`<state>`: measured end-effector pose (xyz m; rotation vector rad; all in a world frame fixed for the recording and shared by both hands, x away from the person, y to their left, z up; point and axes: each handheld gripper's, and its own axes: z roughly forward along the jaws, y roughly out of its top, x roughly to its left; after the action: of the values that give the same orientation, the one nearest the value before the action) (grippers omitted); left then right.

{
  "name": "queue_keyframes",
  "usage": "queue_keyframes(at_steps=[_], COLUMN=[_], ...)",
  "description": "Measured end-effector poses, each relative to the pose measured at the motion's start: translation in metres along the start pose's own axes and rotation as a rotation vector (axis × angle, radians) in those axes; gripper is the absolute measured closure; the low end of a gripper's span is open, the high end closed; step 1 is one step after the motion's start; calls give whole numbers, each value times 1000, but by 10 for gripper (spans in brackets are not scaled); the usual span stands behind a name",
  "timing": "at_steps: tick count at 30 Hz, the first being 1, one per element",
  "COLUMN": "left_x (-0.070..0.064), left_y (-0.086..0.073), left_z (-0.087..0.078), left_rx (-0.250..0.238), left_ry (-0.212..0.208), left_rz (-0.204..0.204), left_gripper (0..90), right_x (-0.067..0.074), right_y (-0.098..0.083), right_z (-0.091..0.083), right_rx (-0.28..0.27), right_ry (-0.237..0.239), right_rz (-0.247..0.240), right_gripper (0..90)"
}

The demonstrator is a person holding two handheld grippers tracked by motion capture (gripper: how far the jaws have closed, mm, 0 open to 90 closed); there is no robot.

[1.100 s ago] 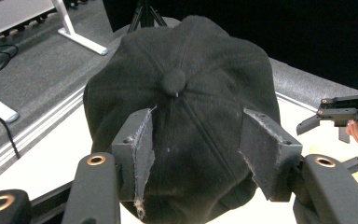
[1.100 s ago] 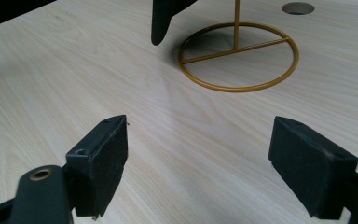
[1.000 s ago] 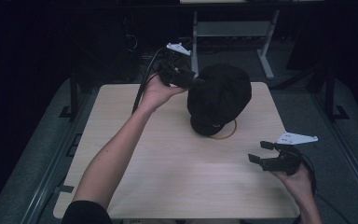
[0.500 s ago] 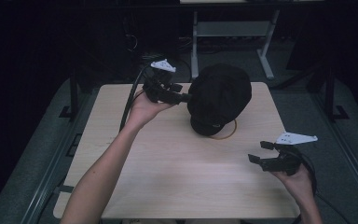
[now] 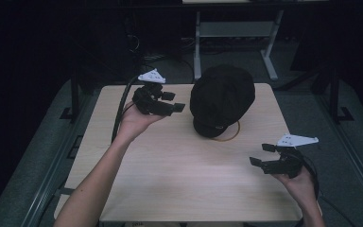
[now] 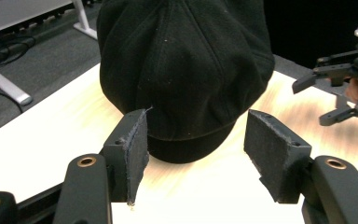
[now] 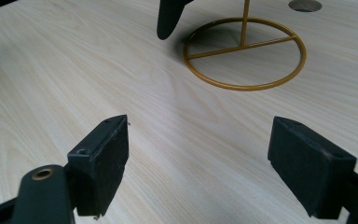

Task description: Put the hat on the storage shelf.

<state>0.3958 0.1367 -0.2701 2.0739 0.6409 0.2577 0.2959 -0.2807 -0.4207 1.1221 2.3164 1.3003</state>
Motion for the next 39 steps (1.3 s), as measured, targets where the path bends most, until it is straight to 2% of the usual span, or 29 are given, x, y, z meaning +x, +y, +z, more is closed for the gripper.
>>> queue_keyframes(at_steps=[10,16,27,33,39], left_x=[-5,-9,-12,-7,-4], left_y=[-19,-40,-72,-89,-105], left_z=[-14,-24,-33,-36,-38], left_rx=[-9,-26,-24,-6,-12], left_ry=[1,-4,12,28,42], left_rz=[-1,-17,-42,-53,-76], left_gripper=[370,365,341,330,309], right_x=[-1,0,1,1,0], right_y=[0,-1,-1,-3,-4], right_z=[0,1,3,5,5], right_rx=[-1,1,7,19,23], right_ry=[0,-3,-11,-10,-15], right_rz=[6,11,11,20,28], right_gripper=[201,203,208,211,211])
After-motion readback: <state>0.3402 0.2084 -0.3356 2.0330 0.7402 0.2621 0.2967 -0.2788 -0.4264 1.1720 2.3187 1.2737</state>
